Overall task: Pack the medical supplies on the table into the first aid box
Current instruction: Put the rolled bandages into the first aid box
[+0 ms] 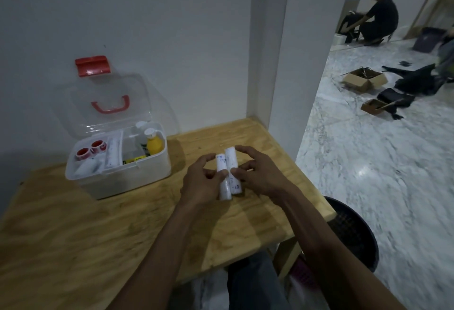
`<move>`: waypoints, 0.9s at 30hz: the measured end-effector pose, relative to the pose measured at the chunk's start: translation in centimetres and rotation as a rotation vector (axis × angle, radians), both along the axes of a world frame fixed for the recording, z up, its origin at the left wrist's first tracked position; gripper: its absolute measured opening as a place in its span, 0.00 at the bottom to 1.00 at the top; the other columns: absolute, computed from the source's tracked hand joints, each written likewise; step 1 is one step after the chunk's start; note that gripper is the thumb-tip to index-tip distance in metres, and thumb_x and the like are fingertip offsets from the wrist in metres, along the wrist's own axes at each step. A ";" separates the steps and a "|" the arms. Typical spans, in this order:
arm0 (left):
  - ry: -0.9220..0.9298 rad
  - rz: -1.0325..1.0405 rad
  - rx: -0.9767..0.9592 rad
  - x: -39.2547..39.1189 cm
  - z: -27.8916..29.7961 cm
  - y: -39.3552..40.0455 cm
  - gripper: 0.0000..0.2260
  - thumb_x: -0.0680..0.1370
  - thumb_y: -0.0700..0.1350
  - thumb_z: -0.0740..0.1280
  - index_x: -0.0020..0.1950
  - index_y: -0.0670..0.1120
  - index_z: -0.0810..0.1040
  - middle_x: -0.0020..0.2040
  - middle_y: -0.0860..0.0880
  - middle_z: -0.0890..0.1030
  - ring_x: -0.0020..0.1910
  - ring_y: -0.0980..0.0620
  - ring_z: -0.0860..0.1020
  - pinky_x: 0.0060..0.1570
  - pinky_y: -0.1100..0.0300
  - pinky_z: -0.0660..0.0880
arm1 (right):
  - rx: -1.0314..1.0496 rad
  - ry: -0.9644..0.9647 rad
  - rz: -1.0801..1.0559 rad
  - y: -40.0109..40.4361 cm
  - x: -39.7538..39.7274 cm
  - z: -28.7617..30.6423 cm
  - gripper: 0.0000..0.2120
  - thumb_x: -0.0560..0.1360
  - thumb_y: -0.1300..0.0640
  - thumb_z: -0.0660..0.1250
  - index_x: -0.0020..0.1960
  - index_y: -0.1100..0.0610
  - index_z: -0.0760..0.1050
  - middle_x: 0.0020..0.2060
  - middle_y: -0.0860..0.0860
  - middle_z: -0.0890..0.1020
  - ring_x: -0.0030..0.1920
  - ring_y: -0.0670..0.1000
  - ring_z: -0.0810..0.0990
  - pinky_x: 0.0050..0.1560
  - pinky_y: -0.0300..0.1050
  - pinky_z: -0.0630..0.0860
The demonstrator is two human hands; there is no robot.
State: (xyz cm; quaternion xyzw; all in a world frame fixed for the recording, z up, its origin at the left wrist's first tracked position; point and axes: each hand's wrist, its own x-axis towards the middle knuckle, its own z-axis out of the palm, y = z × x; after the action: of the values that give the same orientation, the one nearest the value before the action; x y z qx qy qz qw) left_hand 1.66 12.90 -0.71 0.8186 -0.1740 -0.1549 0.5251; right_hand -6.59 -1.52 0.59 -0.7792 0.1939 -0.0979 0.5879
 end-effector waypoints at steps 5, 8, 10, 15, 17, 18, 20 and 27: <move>-0.136 -0.005 -0.042 0.3 1.8 2.2 0.22 0.70 0.57 0.68 0.63 0.67 0.71 0.48 0.52 0.85 0.47 0.53 0.84 0.46 0.41 0.81 | -0.056 -0.103 0.103 1.3 0.8 2.1 0.25 0.76 0.59 0.69 0.70 0.43 0.69 0.46 0.52 0.84 0.46 0.45 0.83 0.37 0.35 0.75; -0.222 0.025 -0.079 0.6 3.0 3.9 0.17 0.73 0.53 0.69 0.61 0.63 0.73 0.48 0.53 0.85 0.46 0.55 0.84 0.45 0.45 0.82 | -0.095 -0.192 0.106 2.7 1.6 3.2 0.20 0.77 0.57 0.69 0.67 0.46 0.73 0.46 0.50 0.85 0.44 0.43 0.83 0.36 0.33 0.73; -0.269 0.054 -0.115 0.9 3.7 5.1 0.16 0.74 0.51 0.70 0.60 0.62 0.74 0.48 0.54 0.85 0.46 0.56 0.84 0.46 0.45 0.82 | -0.111 -0.262 0.102 3.9 2.4 4.0 0.17 0.77 0.57 0.69 0.66 0.51 0.75 0.47 0.50 0.85 0.43 0.43 0.83 0.35 0.32 0.74; -0.419 0.110 -0.142 1.7 5.5 8.3 0.17 0.77 0.49 0.69 0.64 0.61 0.73 0.50 0.54 0.84 0.47 0.59 0.83 0.48 0.44 0.80 | -0.165 -0.409 0.157 7.0 4.4 5.9 0.16 0.77 0.58 0.69 0.64 0.52 0.76 0.40 0.47 0.83 0.38 0.42 0.81 0.35 0.35 0.74; -0.469 0.140 -0.149 2.1 6.3 9.6 0.16 0.77 0.48 0.69 0.63 0.60 0.74 0.49 0.55 0.84 0.45 0.61 0.82 0.49 0.44 0.80 | -0.168 -0.457 0.197 8.2 5.1 6.6 0.15 0.77 0.60 0.69 0.64 0.53 0.76 0.38 0.46 0.83 0.37 0.42 0.81 0.37 0.35 0.75; -0.493 0.154 -0.149 2.4 6.6 10.3 0.16 0.76 0.48 0.69 0.62 0.61 0.74 0.48 0.56 0.84 0.45 0.61 0.82 0.50 0.44 0.79 | -0.174 -0.475 0.209 8.7 5.5 7.0 0.15 0.77 0.60 0.70 0.63 0.54 0.77 0.37 0.46 0.82 0.37 0.42 0.81 0.38 0.35 0.75; -0.528 0.173 -0.144 3.1 7.4 11.4 0.16 0.76 0.48 0.70 0.61 0.61 0.73 0.48 0.57 0.84 0.46 0.61 0.82 0.51 0.43 0.78 | -0.203 -0.501 0.216 9.6 6.5 7.6 0.14 0.76 0.60 0.71 0.61 0.54 0.78 0.34 0.45 0.82 0.37 0.43 0.81 0.41 0.36 0.77; -0.656 0.292 -0.120 6.2 9.6 13.8 0.12 0.75 0.49 0.71 0.57 0.58 0.75 0.40 0.60 0.83 0.45 0.65 0.81 0.54 0.45 0.77 | -0.306 -0.602 0.143 10.7 10.2 10.0 0.13 0.75 0.57 0.72 0.58 0.52 0.78 0.41 0.48 0.85 0.42 0.45 0.83 0.47 0.43 0.81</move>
State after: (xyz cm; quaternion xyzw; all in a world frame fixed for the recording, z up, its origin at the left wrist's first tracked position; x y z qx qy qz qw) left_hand 7.88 26.72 8.87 0.8085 -0.2233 0.2033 0.5051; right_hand 3.59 9.16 10.55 -0.8061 -0.0604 -0.3100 0.5004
